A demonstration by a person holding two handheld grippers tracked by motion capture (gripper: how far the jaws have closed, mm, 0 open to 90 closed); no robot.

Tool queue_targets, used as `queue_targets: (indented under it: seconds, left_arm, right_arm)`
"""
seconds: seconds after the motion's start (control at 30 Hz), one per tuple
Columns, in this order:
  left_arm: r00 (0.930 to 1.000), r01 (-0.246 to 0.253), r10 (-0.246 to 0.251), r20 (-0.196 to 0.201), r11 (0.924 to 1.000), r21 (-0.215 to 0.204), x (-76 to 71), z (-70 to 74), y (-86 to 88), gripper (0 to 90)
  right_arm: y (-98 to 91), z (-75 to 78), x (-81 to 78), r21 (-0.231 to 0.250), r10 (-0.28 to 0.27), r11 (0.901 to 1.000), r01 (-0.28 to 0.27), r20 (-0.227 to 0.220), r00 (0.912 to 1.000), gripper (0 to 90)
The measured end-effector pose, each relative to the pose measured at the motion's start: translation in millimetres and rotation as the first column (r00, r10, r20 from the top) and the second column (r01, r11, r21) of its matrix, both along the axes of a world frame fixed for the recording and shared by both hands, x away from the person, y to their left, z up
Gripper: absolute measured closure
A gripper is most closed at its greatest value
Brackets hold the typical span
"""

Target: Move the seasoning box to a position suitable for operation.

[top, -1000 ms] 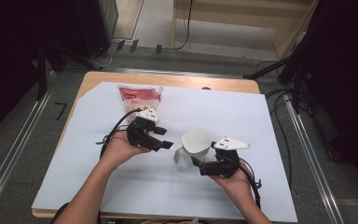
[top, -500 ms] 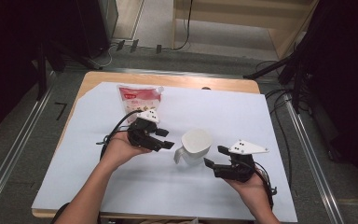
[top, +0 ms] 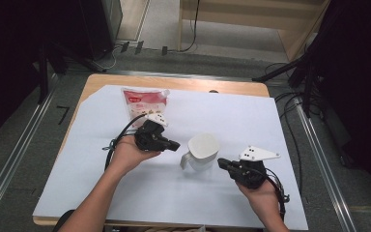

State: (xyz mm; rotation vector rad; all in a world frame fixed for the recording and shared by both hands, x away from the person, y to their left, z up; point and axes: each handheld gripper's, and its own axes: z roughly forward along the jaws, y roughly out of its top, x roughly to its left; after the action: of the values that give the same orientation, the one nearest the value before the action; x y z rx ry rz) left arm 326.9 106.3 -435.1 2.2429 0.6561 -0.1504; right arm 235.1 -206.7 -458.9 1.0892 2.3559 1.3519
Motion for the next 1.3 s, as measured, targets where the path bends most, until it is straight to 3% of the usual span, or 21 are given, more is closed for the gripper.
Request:
queue_targets:
  seconds: [0.23,0.33,0.53,0.73,1.3]
  left_arm:
    - [0.9981,0.062,-0.062,-0.005,0.9978,0.023,-2.9,-5.7,-12.2,90.0]
    - [0.9971,0.075,-0.075,-0.014,0.9971,0.01,-3.9,-7.4,-15.3,90.0]
    - [0.9975,0.071,-0.071,-0.007,0.9972,0.023,-3.9,-10.6,-17.7,90.0]
    - [0.9977,0.05,-0.05,-0.047,0.9988,0.0,-2.5,-12.1,-16.4,90.0]
    - [0.9973,0.071,-0.07,-0.02,0.9975,0.009,-10.3,-11.9,-21.6,90.0]
  right_arm:
    - [0.7,-4.3,5.4,0.014,0.0,0.9999,0.0,-0.028,0.9996,90.0]
    - [3.7,-7.2,8.6,0.013,-0.007,0.9999,0.008,-0.03,0.9995,90.0]
    - [5.9,-8.5,11.6,0.021,0.0,0.9998,0.001,-0.042,0.9991,90.0]
    - [5.6,-9.4,14.1,0.02,-0.006,0.9998,0.007,-0.049,0.9988,89.7]
    - [5.9,-12.9,20.7,0.01,-0.025,0.9996,0.025,-0.048,0.9985,90.0]
